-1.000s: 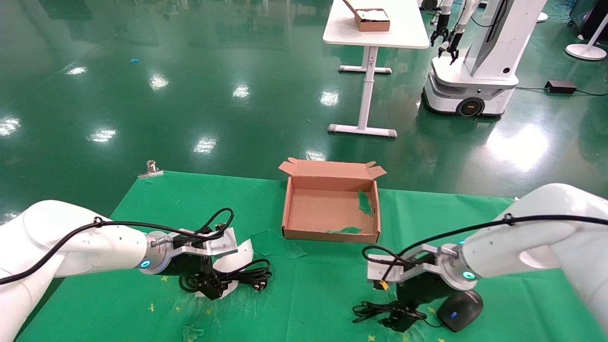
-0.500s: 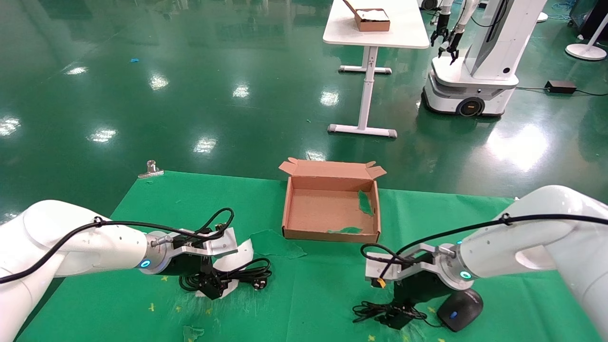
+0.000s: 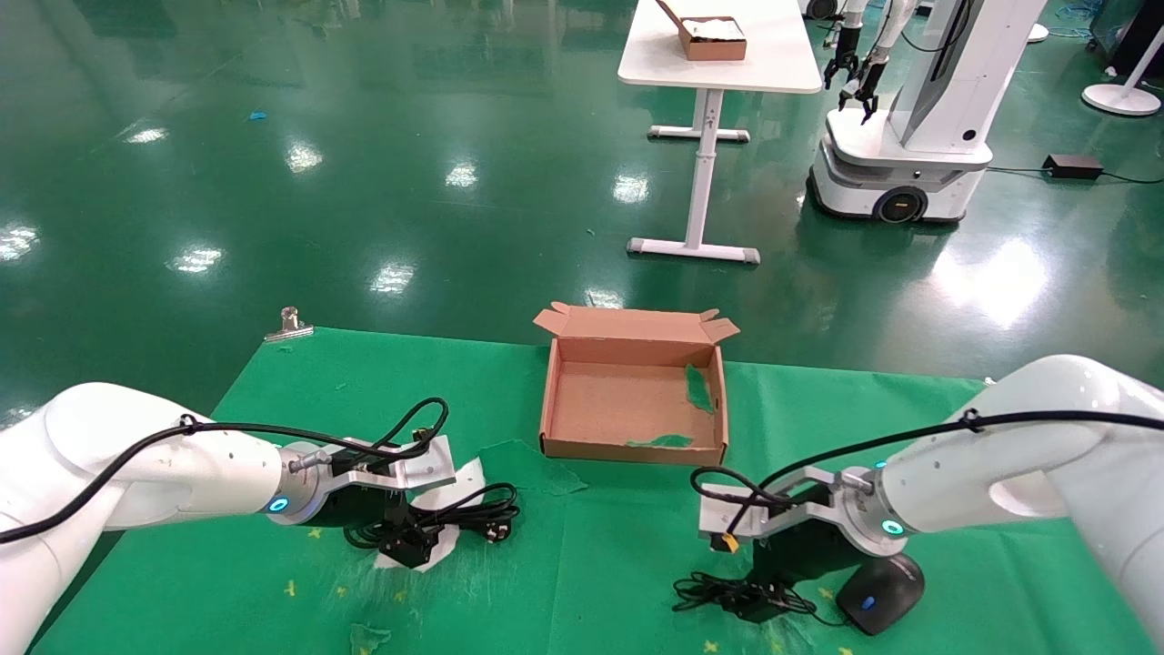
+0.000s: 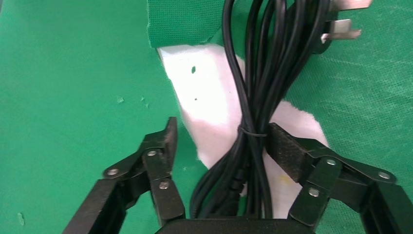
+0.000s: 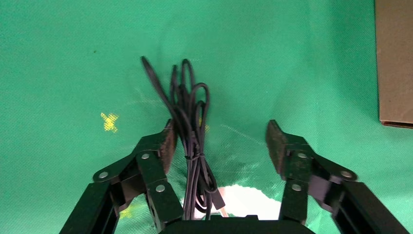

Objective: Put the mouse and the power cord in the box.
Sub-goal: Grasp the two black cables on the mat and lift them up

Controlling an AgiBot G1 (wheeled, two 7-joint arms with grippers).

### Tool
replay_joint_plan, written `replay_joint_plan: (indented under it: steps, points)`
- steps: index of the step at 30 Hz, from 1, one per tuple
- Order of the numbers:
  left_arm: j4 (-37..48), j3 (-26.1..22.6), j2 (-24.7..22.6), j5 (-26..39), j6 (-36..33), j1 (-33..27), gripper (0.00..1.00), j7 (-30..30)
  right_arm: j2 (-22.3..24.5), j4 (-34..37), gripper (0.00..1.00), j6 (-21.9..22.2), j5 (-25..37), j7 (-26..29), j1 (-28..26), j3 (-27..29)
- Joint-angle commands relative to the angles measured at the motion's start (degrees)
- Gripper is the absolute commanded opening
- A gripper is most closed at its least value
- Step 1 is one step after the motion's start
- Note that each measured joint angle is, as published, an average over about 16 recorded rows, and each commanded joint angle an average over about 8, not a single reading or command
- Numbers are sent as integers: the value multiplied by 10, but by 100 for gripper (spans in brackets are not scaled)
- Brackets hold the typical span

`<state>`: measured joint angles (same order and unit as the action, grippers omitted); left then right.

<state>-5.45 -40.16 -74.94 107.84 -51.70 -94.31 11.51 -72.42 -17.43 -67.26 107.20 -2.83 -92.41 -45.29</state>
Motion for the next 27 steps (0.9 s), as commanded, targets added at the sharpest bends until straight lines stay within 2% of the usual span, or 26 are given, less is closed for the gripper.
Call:
replay_joint_plan:
  steps: [1,23,27]
  points:
    - [0,0,0,0,0,0,0,0,0,-1,0,-1,0,0,0,0]
    - [-2,0,1,1,-1,-1,0,0,1,-4,0,-2,-1,1,1,0]
    - [-7,0,12,-1,-26,-12,0,8,4,-7,0,-2,-2,-1,-2,1]
